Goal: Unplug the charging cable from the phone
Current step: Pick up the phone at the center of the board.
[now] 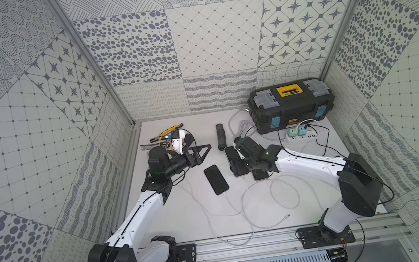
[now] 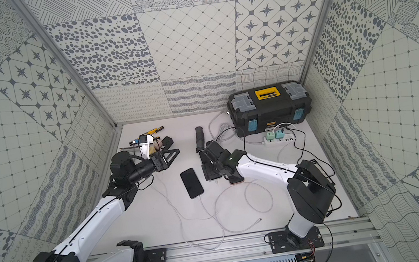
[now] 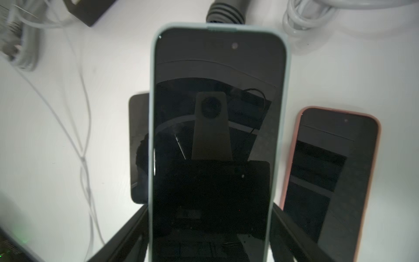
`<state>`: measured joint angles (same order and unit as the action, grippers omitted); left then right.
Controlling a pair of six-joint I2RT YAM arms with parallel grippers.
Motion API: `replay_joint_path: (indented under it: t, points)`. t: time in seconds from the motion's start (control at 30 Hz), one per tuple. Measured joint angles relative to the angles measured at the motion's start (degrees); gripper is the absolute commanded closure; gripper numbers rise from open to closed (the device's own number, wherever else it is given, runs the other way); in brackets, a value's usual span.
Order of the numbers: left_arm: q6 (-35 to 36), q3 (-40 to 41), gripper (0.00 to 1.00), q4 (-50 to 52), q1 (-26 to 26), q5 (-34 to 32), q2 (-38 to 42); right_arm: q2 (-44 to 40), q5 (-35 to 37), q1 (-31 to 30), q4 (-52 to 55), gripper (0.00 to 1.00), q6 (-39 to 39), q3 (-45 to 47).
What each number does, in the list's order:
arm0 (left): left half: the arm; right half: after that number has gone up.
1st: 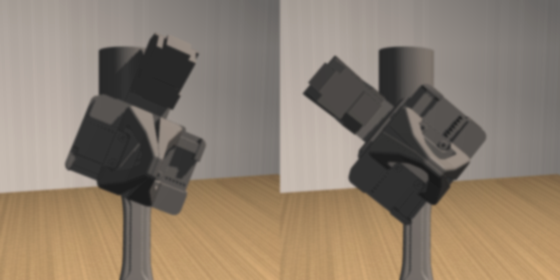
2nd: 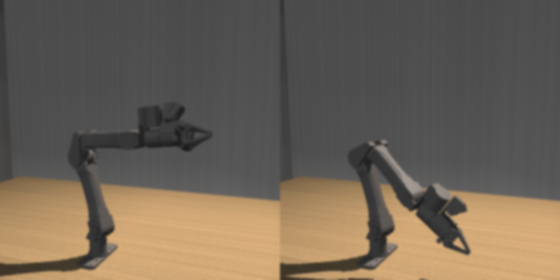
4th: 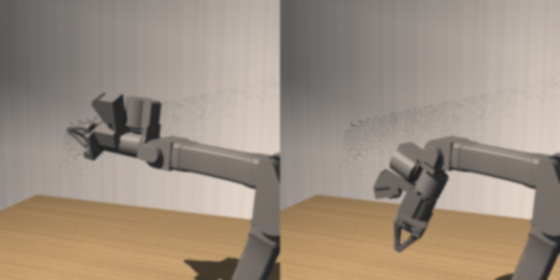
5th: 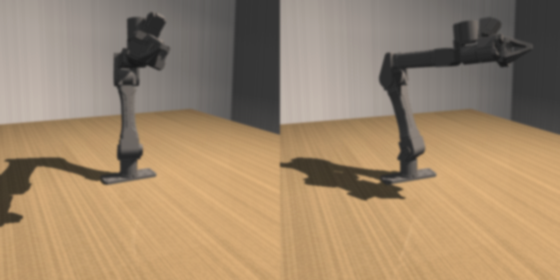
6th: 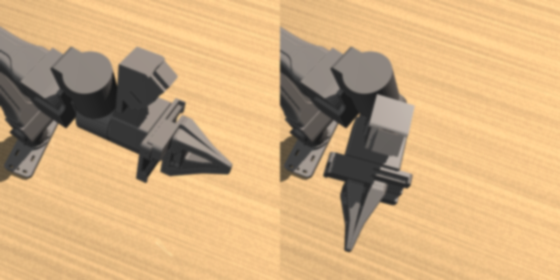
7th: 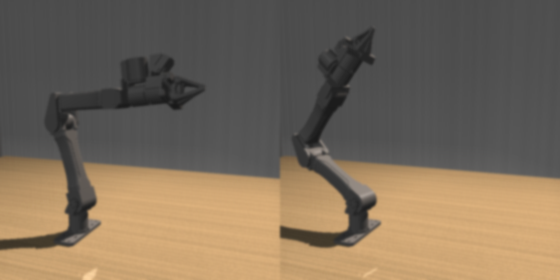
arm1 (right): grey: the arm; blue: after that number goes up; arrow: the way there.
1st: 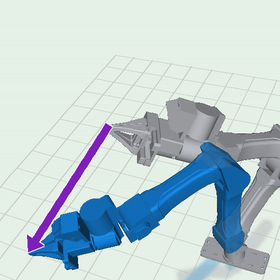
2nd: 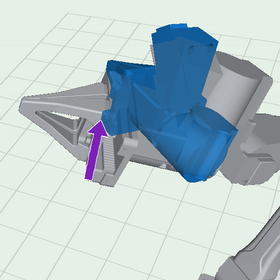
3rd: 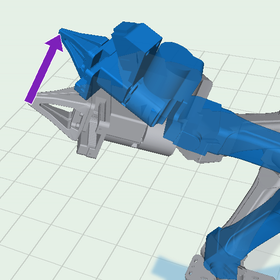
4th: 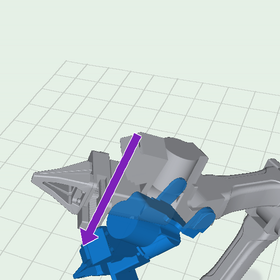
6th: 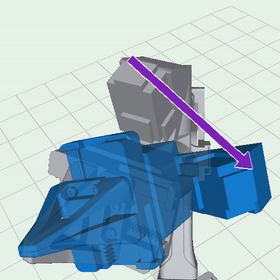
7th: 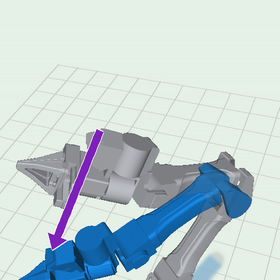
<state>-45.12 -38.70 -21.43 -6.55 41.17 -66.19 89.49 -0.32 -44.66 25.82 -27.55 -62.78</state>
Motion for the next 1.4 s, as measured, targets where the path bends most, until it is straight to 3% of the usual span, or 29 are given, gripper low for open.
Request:
replay_joint_path:
  t: [0.23, 0.43, 0.63, 1.03, 1.4]
  points:
    - [-1.2, 0.0, 0.02, -1.4, -0.1, 1.7, -0.4, -5.5, -17.5, 5.9, -10.3, 0.41, -0.1, 6.8]
    - [-2.6, -0.5, 0.02, -1.9, -0.4, 3.6, -1.3, -7.6, -33.6, 10.2, -23.4, 0.41, -4.7, 11.9]
    - [-4.7, -1.2, 0.02, -4.0, -0.8, 5.9, -2.2, -7.8, -43.3, 10.9, -33.8, 0.41, -9.0, 13.8]
    - [-7.7, -1.9, 0.02, -7.2, -3.1, 10.6, -3.8, -6.9, -54.2, 10.9, -57.4, 0.44, -21.6, 17.5]
    - [-11.1, -2.5, 0.02, -10.9, -5.2, 13.6, -6.7, -5.6, -57.1, 10.4, -63.7, 0.45, -24.9, 17.6]
